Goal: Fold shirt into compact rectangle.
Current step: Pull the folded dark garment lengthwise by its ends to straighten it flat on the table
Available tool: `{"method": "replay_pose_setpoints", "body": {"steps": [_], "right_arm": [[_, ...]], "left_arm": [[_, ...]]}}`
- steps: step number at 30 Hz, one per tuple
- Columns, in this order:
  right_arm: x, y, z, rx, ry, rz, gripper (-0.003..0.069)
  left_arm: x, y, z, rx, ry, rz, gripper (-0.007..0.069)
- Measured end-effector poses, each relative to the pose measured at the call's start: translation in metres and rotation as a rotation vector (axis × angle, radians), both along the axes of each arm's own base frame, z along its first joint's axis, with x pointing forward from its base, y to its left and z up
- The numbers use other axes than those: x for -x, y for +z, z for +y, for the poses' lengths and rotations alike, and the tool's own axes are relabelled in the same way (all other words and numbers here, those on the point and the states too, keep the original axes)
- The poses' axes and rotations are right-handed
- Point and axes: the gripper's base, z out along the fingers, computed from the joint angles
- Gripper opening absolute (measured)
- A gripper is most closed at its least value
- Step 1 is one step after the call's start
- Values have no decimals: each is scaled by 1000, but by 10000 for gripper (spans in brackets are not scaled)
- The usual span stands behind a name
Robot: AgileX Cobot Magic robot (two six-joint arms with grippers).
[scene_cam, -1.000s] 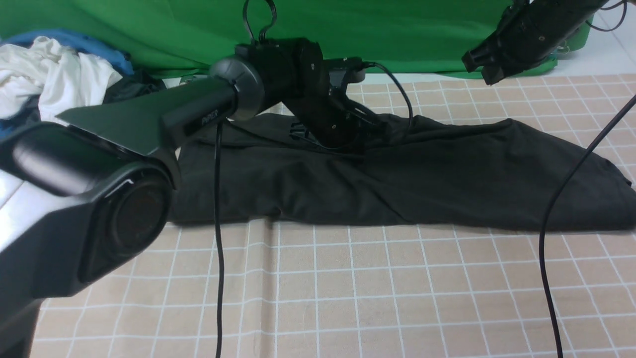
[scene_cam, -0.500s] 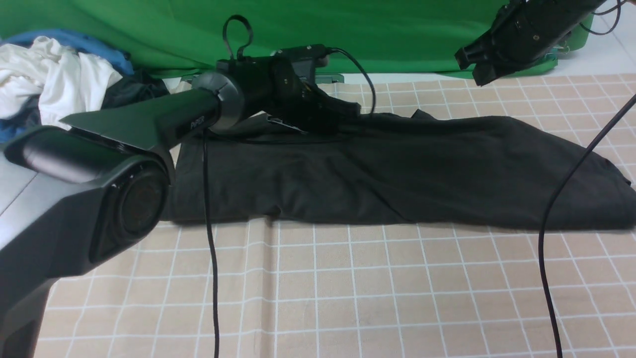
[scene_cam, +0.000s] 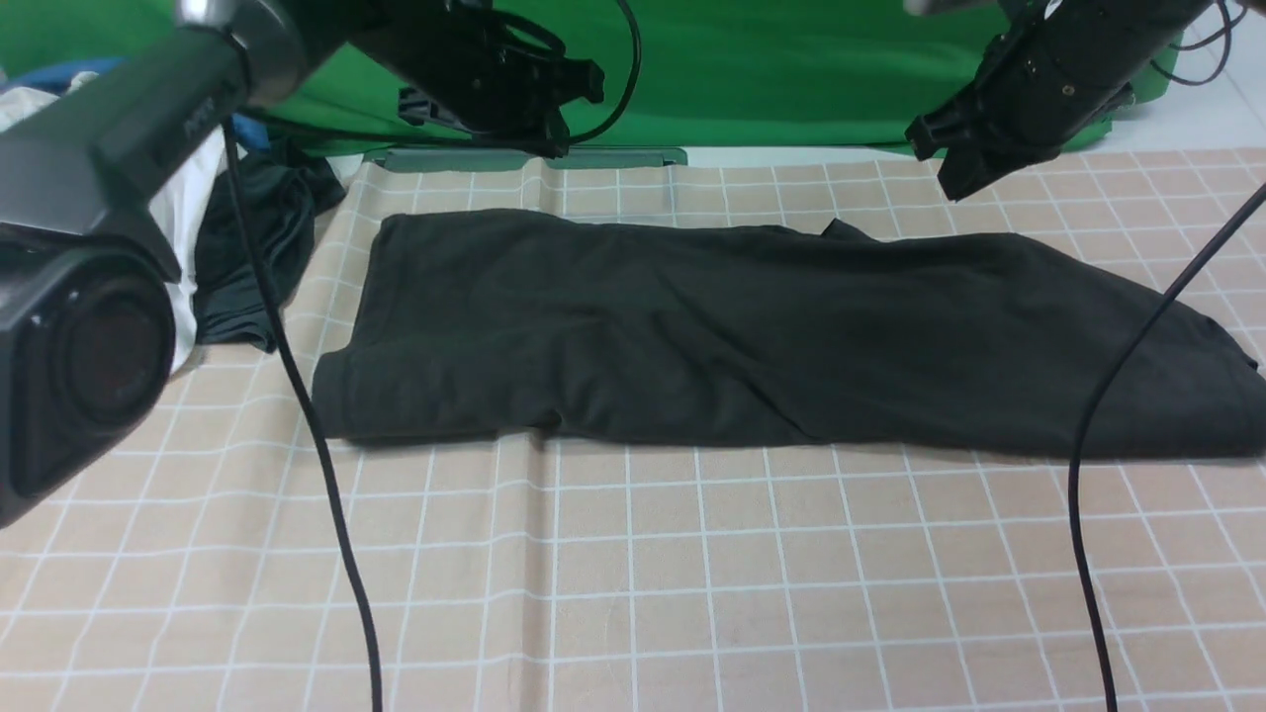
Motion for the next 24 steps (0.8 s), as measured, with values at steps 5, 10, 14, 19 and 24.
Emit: {"method": "replay_pose_setpoints", "body": {"steps": [5, 10, 14, 19, 24], "right_arm": [[-15, -45, 2, 10, -3, 64, 38], [-28, -80, 4, 17, -14, 69, 39], [-41, -93, -2, 42, -30, -16, 41], [-54, -81, -33, 63, -104, -95, 50], [-46, -43, -64, 92, -131, 23, 50]], "left_arm": [[21, -13, -15, -43, -104, 159, 19], [40, -40, -35, -84, -167, 276, 19], [57, -64, -48, -120, -208, 366, 19], [75, -88, -55, -180, -242, 443, 19], [87, -90, -47, -213, -204, 444, 19]]}}
